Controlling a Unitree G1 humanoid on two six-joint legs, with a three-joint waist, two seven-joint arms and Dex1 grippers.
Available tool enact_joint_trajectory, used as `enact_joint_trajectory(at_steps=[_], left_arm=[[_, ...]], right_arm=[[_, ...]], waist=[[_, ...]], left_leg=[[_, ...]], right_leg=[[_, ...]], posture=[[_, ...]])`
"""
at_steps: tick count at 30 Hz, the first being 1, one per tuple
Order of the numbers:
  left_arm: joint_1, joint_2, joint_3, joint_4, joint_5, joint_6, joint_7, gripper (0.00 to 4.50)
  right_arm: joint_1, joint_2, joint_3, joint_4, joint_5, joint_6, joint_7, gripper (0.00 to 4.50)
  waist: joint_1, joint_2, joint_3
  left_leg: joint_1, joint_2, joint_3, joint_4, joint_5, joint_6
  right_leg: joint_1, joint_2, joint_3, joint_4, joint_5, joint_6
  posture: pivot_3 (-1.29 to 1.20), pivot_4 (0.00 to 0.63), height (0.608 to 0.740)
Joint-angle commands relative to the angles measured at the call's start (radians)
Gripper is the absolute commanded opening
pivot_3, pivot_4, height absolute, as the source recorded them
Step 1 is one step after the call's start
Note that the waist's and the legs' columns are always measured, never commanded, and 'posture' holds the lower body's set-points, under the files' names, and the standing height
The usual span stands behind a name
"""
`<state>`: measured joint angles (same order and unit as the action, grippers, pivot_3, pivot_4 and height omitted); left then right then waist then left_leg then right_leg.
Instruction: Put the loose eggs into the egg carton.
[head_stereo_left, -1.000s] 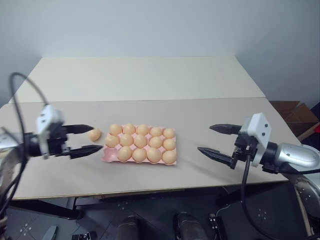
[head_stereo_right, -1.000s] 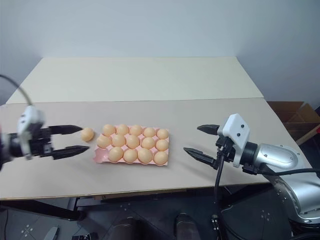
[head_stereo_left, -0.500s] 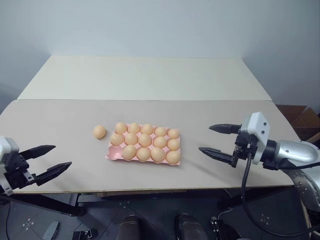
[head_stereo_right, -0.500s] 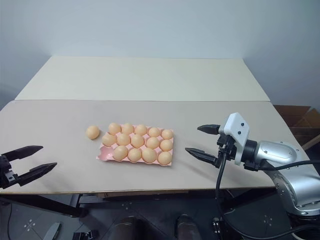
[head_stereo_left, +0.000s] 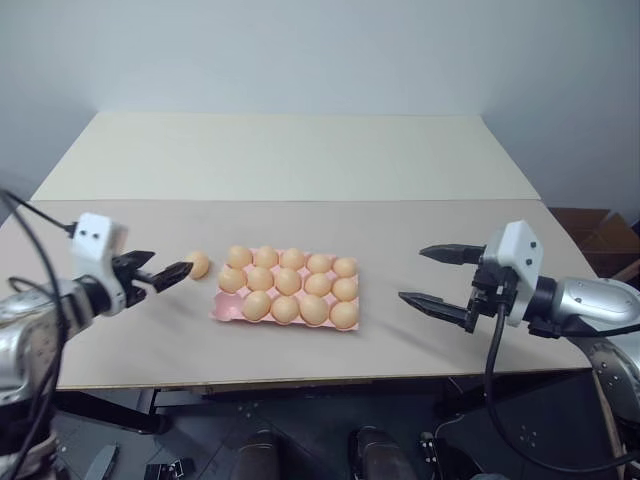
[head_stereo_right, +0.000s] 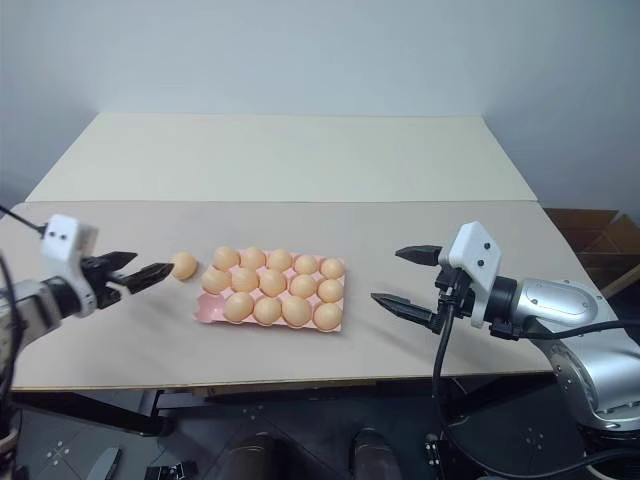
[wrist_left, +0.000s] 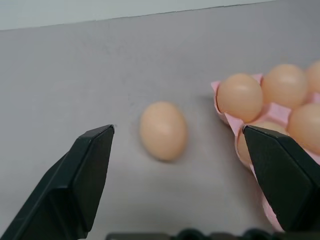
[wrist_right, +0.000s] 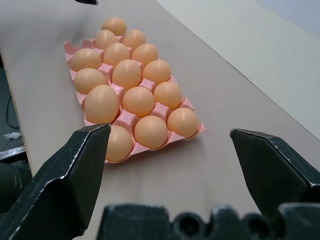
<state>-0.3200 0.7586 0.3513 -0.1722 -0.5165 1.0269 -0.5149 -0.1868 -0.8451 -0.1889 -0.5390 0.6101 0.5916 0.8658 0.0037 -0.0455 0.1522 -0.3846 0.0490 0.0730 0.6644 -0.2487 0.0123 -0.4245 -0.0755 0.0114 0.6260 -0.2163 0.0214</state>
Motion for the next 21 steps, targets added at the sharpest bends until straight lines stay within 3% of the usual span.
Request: enact_joint_trajectory(at_steps=[1,8,12,17,21], left_arm=[[-0.083,-0.016,-0.07,0.084,0.07,0.006,0.075,4.48],[-0.259,-0.113,-0.178,0.294,0.128,0.054,0.142,4.48],[-0.313,-0.148,-0.208,0.384,0.172,0.062,0.174,3.61],[-0.313,-0.146,-0.209,0.374,0.183,0.043,0.146,1.91],[-0.264,-0.072,-0.22,0.252,0.181,0.002,0.063,1.67]], right_arm=[[-0.009,-0.011,-0.038,-0.036,0.014,-0.004,-0.012,4.5],[0.002,-0.007,-0.051,-0.061,0.024,0.004,-0.03,4.5],[0.009,-0.005,-0.064,-0.084,0.045,0.019,-0.046,4.5],[0.004,-0.001,-0.074,-0.095,0.066,0.035,-0.08,4.5],[0.008,-0.001,-0.077,-0.106,0.07,0.038,-0.102,4.5]], waist=[[-0.003,0.0,0.0],[0.002,0.0,0.0],[0.005,0.0,0.0],[0.003,0.0,0.0],[0.004,0.0,0.0]], left_leg=[[0.0,0.0,0.0,0.0,0.0,0.0],[-0.001,-0.001,0.0,0.0,0.0,0.0],[-0.001,-0.001,-0.001,0.0,0.0,0.0],[0.0,-0.001,-0.001,0.0,0.0,0.0],[-0.002,-0.001,-0.001,0.0,0.0,0.0]], right_leg=[[0.0,0.0,0.0,0.0,0.0,0.0],[0.0,-0.001,0.0,-0.001,0.0,0.0],[0.0,-0.001,-0.001,-0.001,0.0,0.001],[0.001,-0.001,0.0,0.0,0.0,0.001],[0.0,-0.001,-0.001,-0.001,0.0,0.001]], posture=[[0.0,0.15,0.74],[0.0,0.15,0.74],[0.0,0.15,0.74],[0.0,0.15,0.74],[0.0,0.15,0.74]])
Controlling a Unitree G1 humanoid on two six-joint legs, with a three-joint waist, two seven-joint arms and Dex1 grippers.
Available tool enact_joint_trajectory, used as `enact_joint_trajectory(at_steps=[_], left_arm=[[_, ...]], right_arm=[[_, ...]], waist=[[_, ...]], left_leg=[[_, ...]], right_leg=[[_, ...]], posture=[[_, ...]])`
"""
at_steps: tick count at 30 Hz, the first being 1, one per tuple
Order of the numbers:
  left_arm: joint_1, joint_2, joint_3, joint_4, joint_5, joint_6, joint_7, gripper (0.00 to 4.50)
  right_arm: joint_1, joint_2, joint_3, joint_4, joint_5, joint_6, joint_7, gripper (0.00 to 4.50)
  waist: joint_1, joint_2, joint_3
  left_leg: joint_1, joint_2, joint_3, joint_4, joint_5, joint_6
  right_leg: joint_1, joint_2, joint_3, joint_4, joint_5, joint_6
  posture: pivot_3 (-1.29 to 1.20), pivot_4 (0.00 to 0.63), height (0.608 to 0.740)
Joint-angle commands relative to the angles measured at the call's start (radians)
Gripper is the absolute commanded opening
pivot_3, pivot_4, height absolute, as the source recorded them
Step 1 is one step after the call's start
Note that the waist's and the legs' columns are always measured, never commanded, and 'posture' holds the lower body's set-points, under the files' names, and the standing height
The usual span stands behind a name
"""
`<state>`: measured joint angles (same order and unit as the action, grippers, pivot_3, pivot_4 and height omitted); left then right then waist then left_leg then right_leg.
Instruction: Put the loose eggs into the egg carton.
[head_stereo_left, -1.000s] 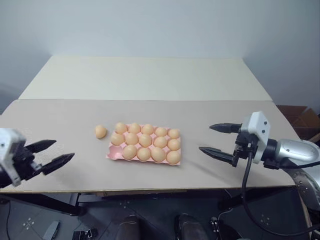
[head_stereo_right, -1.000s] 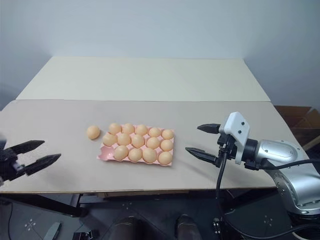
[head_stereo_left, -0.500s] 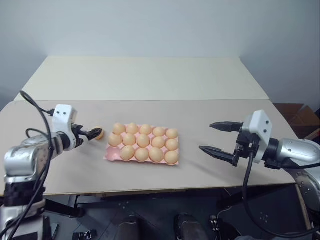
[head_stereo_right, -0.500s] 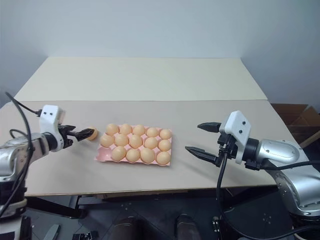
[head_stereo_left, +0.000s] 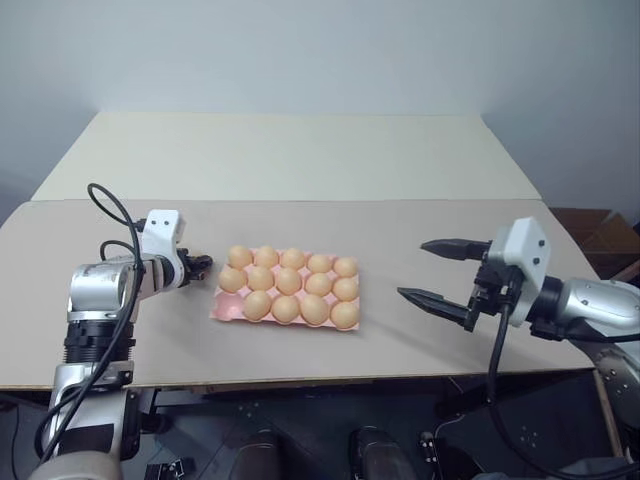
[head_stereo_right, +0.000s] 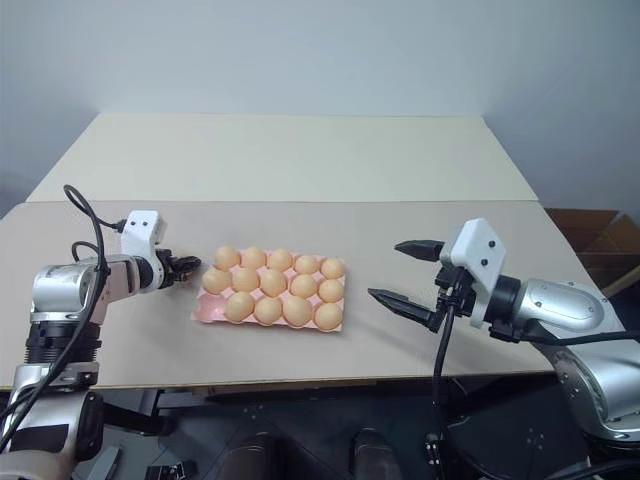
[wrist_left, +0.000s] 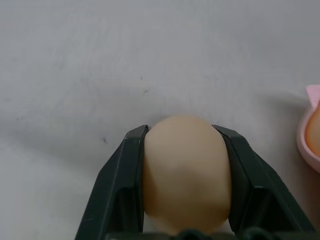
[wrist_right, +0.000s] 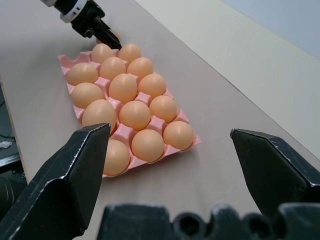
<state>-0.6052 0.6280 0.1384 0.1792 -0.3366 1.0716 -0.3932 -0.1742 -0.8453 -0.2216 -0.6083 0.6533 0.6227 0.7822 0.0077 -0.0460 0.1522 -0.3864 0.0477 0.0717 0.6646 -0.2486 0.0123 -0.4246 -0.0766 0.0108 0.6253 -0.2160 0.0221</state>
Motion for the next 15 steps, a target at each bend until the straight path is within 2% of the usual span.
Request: enact_joint_trajectory(at_steps=[1,4,8,12,15], left_arm=[[0.034,0.078,-0.012,-0.121,0.006,-0.057,-0.076,1.67],[0.139,0.191,0.022,-0.227,-0.028,-0.178,-0.247,1.67],[0.305,0.345,0.113,-0.279,-0.125,-0.421,-0.629,1.67],[0.345,0.375,0.118,-0.256,-0.181,-0.561,-0.836,1.67],[0.316,0.357,0.068,-0.251,-0.176,-0.561,-0.849,1.67]], right_arm=[[-0.004,-0.001,-0.044,-0.039,0.027,0.008,-0.021,4.5],[0.003,0.001,-0.05,-0.05,0.035,0.01,-0.031,4.5],[0.017,0.008,-0.046,-0.062,0.037,0.006,-0.041,4.5],[0.013,0.018,-0.03,-0.058,0.028,-0.002,-0.046,4.5],[0.01,0.025,-0.024,-0.059,0.026,-0.005,-0.048,4.5]], waist=[[-0.002,0.0,0.0],[-0.01,0.0,0.0],[-0.014,0.001,0.0],[0.001,0.001,0.0],[0.007,0.001,0.0]], left_leg=[[0.0,0.0,0.0,0.0,0.0,0.0],[-0.001,0.001,0.0,0.0,0.0,0.0],[0.0,0.002,0.001,0.0,0.0,0.0],[0.001,0.001,0.002,0.0,0.0,0.0],[0.001,0.001,0.002,0.0,0.0,0.0]], right_leg=[[0.0,0.0,0.0,0.0,0.0,0.0],[-0.001,0.0,0.0,0.0,0.0,0.0],[-0.001,0.0,0.0,0.001,-0.001,-0.002],[-0.001,-0.001,0.0,0.001,-0.005,-0.01],[-0.001,-0.001,-0.001,0.0,-0.005,-0.009]], posture=[[0.0,0.15,0.74],[0.0,0.15,0.74],[0.0,0.15,0.74],[0.0,0.15,0.74],[0.0,0.15,0.74]])
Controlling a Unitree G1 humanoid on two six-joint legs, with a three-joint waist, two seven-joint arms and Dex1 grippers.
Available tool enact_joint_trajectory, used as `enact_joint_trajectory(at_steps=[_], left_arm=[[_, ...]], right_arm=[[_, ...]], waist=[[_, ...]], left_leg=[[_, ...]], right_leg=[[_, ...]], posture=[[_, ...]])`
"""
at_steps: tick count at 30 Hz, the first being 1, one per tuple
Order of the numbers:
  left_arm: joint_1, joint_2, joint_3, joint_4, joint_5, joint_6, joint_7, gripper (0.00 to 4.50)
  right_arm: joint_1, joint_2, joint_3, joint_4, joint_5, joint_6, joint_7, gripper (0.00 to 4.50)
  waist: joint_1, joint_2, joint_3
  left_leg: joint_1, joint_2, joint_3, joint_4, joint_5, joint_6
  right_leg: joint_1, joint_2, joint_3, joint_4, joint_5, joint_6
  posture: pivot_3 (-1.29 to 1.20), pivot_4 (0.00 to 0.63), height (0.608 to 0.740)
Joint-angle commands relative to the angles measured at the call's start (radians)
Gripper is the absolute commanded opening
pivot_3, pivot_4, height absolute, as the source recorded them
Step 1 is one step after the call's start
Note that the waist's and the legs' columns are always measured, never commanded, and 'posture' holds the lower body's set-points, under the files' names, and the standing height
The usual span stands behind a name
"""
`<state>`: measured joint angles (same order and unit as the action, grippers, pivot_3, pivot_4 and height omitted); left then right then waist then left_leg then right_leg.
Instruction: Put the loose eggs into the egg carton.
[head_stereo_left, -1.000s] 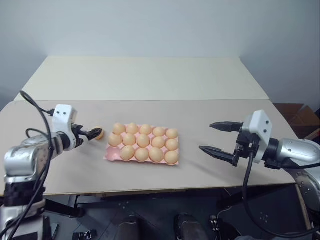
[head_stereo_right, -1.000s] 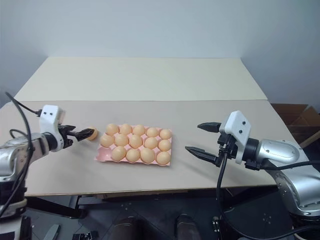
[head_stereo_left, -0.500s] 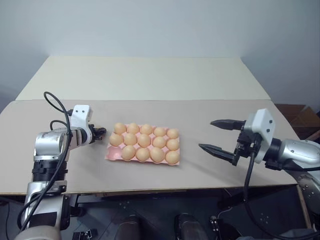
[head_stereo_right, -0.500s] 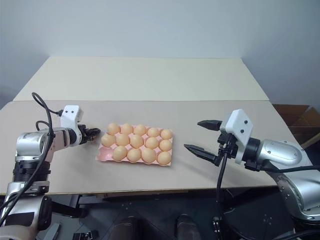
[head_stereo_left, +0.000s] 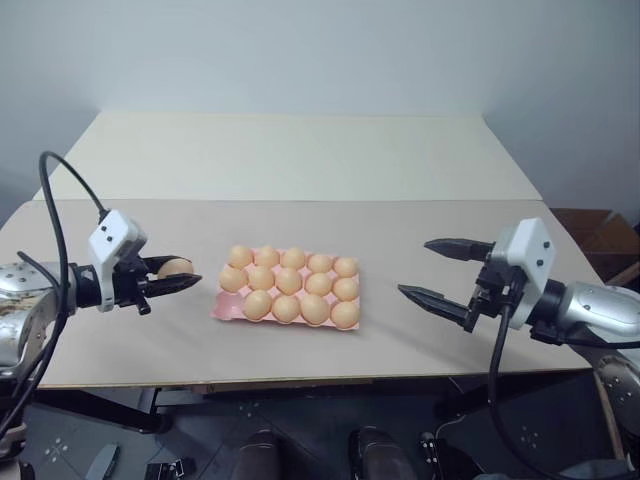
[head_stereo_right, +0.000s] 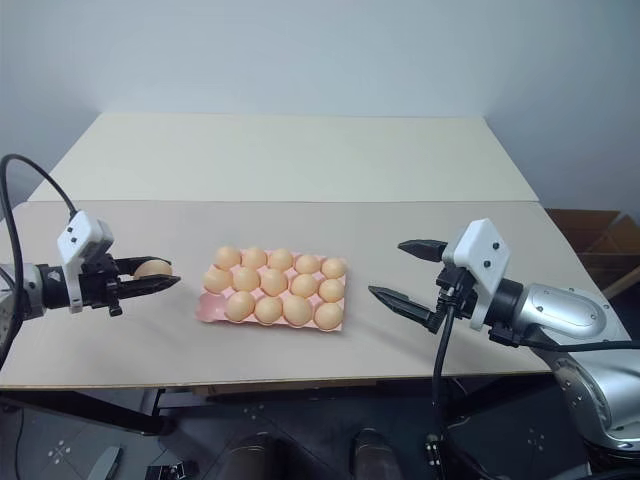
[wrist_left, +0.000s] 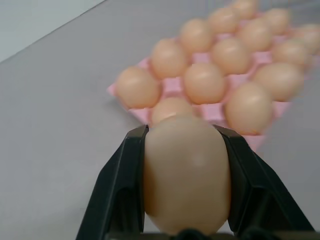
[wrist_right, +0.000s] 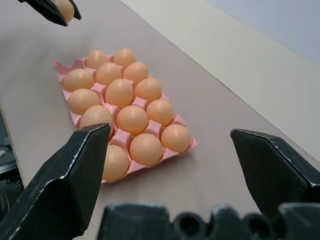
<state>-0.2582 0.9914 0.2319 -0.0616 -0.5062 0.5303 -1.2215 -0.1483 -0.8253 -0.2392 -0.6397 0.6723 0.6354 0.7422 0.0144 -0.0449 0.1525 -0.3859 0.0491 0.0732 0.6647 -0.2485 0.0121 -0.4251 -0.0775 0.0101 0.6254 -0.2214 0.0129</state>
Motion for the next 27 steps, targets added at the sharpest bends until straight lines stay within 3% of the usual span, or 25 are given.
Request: enact_joint_trajectory(at_steps=[1,3,7,12,19,22,27], left_arm=[[-0.043,-0.019,-0.049,-0.005,0.01,-0.03,-0.013,1.67],[-0.061,-0.034,-0.09,-0.002,0.023,-0.025,-0.011,1.67],[-0.077,-0.047,-0.164,0.004,0.073,-0.017,0.006,2.94],[-0.085,-0.04,-0.153,0.015,0.083,-0.012,0.029,4.49],[-0.054,0.034,0.068,-0.005,-0.014,0.014,0.012,4.49],[0.025,0.073,0.185,0.018,-0.034,-0.014,-0.032,4.49],[0.242,0.056,0.406,0.034,-0.044,-0.178,-0.179,4.49]], right_arm=[[-0.015,0.007,-0.005,-0.029,0.006,-0.019,-0.009,4.5],[-0.012,0.009,-0.006,-0.033,0.005,-0.018,-0.01,4.5],[-0.011,0.007,-0.011,-0.037,0.005,-0.014,-0.017,4.5],[-0.007,0.005,-0.016,-0.043,0.01,-0.008,-0.029,4.5],[-0.01,0.011,-0.008,-0.044,0.012,-0.013,-0.035,4.5],[-0.012,0.008,-0.006,-0.023,0.012,-0.024,-0.012,4.5],[-0.006,-0.028,-0.022,0.059,0.003,-0.072,0.106,4.5]], waist=[[0.001,0.0,0.0],[-0.001,0.0,0.0],[-0.007,0.0,0.0],[-0.01,0.0,0.0],[-0.014,0.0,0.0],[-0.02,0.0,0.0],[-0.025,0.0,0.0]], left_leg=[[0.0,0.0,0.0,0.0,0.0,0.0],[-0.001,-0.001,0.0,0.0,0.0,0.0],[-0.001,0.0,0.0,0.0,0.0,0.0],[-0.001,0.0,-0.001,0.0,0.0,0.0],[-0.001,0.0,-0.001,0.0,0.0,0.0],[-0.001,0.001,0.0,0.0,0.0,0.0],[0.001,0.001,0.0,0.0,0.0,0.0]], right_leg=[[0.0,0.0,0.0,0.0,0.0,0.001],[0.0,0.0,0.0,-0.001,0.003,0.006],[0.0,0.001,0.0,0.0,0.004,0.008],[0.0,0.002,0.0,0.0,0.004,0.008],[-0.001,0.002,0.0,0.0,0.004,0.008],[-0.001,0.001,0.0,0.0,0.004,0.008],[-0.001,0.001,0.0,0.001,0.001,0.005]], posture=[[0.0,0.15,0.74],[0.0,0.15,0.74],[0.0,0.15,0.74],[0.0,0.15,0.74],[0.0,0.15,0.74],[0.0,0.15,0.74],[0.0,0.15,0.74]])
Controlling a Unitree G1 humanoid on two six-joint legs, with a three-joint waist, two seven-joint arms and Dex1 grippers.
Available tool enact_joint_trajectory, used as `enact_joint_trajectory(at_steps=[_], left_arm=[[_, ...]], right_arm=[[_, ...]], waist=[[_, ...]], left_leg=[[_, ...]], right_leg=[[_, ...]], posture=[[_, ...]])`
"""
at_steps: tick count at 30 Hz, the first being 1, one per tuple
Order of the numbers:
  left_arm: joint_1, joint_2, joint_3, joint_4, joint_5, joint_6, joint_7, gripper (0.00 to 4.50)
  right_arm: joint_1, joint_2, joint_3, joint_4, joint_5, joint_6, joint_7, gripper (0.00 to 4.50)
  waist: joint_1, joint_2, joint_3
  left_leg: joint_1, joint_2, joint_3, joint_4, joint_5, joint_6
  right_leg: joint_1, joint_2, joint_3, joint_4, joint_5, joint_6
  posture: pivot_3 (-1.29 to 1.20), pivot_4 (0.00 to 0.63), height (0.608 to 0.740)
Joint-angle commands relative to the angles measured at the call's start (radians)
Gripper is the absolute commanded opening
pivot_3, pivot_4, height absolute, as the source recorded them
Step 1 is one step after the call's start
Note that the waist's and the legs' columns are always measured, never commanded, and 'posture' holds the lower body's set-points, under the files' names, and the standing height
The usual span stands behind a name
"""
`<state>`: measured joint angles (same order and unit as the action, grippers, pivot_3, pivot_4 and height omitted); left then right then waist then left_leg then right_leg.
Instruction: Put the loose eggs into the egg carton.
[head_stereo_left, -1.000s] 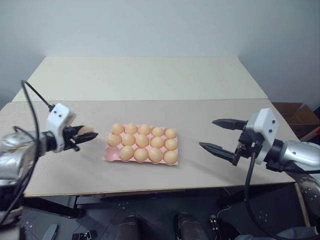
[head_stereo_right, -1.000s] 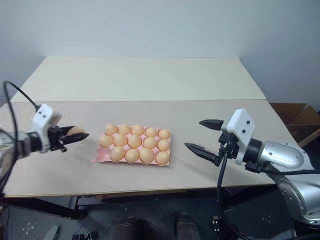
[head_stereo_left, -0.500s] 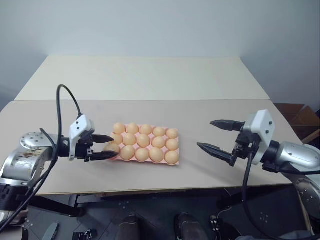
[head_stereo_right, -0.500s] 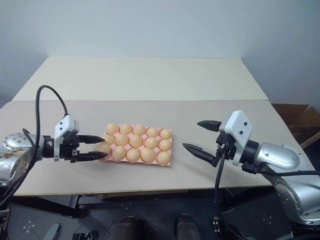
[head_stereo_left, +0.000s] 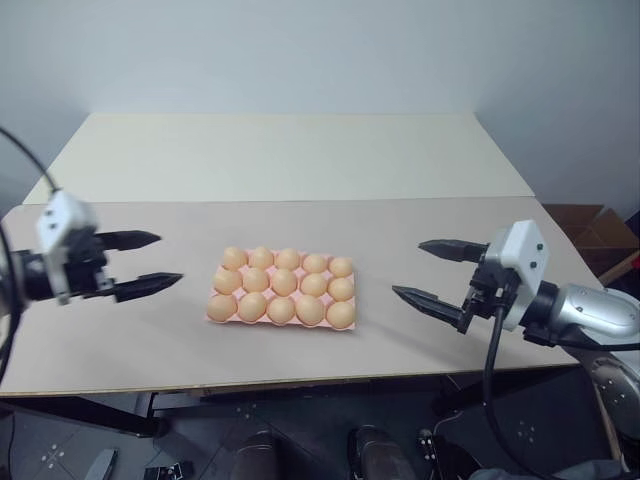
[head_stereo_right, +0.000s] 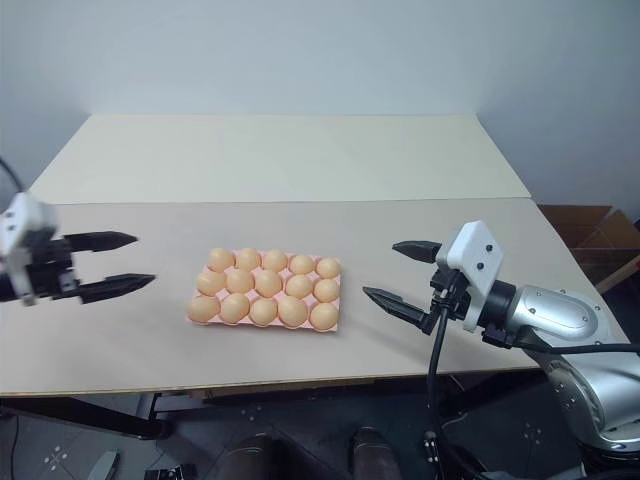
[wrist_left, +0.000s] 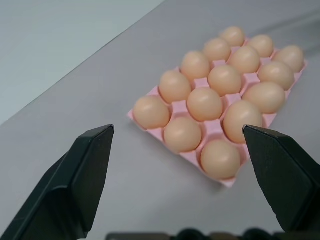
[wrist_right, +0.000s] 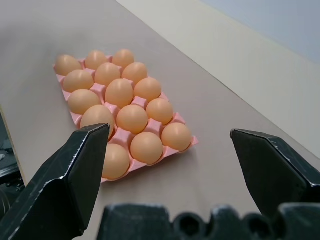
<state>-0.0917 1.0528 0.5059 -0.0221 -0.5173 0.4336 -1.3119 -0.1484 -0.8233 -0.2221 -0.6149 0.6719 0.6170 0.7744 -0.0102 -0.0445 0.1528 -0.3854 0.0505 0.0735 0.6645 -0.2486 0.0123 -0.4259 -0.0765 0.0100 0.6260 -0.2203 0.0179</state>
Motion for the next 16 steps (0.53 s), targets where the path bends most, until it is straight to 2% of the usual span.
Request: enact_joint_trajectory(at_steps=[1,5,16], left_arm=[[0.115,-0.014,0.164,-0.019,-0.042,-0.08,-0.094,4.49],[0.235,-0.07,0.236,-0.099,-0.077,-0.063,-0.081,4.49],[0.376,-0.116,0.331,-0.254,-0.144,0.029,0.008,4.49]], right_arm=[[0.0,-0.04,-0.042,0.054,-0.006,-0.071,0.102,4.5],[0.014,-0.065,-0.045,0.102,-0.023,-0.113,0.174,4.5],[-0.048,-0.066,-0.019,0.112,-0.002,-0.092,0.198,4.5]], waist=[[-0.001,0.0,0.0],[0.008,0.0,0.0],[0.009,0.0,0.0]], left_leg=[[0.0,0.0,0.0,0.0,0.0,0.0],[0.0,0.0,0.0,0.0,0.0,0.0],[0.0,0.001,0.002,0.0,0.0,0.0]], right_leg=[[0.0,0.0,0.0,0.0,-0.001,-0.002],[0.0,-0.001,0.0,0.0,-0.001,-0.002],[-0.001,0.0,0.001,0.0,-0.002,-0.002]], posture=[[0.0,0.15,0.74],[0.0,0.15,0.74],[0.0,0.15,0.74]])
